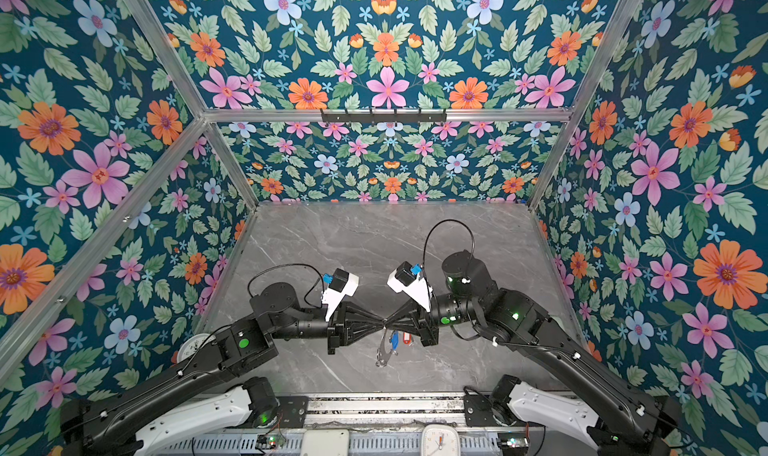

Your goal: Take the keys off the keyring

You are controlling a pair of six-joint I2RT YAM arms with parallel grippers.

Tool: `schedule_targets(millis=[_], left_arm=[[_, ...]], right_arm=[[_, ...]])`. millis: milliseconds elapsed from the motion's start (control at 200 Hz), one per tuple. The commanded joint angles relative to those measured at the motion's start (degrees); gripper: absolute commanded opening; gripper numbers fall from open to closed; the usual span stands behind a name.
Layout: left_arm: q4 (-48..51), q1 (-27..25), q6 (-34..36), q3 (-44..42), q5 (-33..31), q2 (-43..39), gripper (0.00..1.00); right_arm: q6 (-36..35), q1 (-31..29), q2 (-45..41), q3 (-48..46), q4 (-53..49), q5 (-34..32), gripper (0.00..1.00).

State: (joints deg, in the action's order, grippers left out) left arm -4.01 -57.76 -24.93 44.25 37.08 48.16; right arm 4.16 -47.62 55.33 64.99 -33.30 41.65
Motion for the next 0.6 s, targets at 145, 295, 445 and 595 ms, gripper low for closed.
schedule_targets(millis=[145, 295, 445, 595], left_arm=[[-2.8, 0.0, 0.4, 0.2, 2.1, 1.2, 0.09], [-4.3, 0.1, 0.3, -0.2, 2.5, 1.3, 0.0], [-8.2, 0.1, -0.4, -2.2, -0.6, 0.1, 0.0], [-9.8, 0.0, 0.2, -3.9, -6.3, -2.3, 0.0]], right_arm=[[0.8, 0.0, 0.3, 0.0, 2.5, -0.8, 0.0], [1.0, -0.1, 0.6, 0.1, 3.3, -0.7, 0.0], [2.4, -0.1, 0.7, -0.8, 5.7, -0.4, 0.0], [4.5, -0.1, -1.3, -2.5, 10.0, -3.2, 0.33]])
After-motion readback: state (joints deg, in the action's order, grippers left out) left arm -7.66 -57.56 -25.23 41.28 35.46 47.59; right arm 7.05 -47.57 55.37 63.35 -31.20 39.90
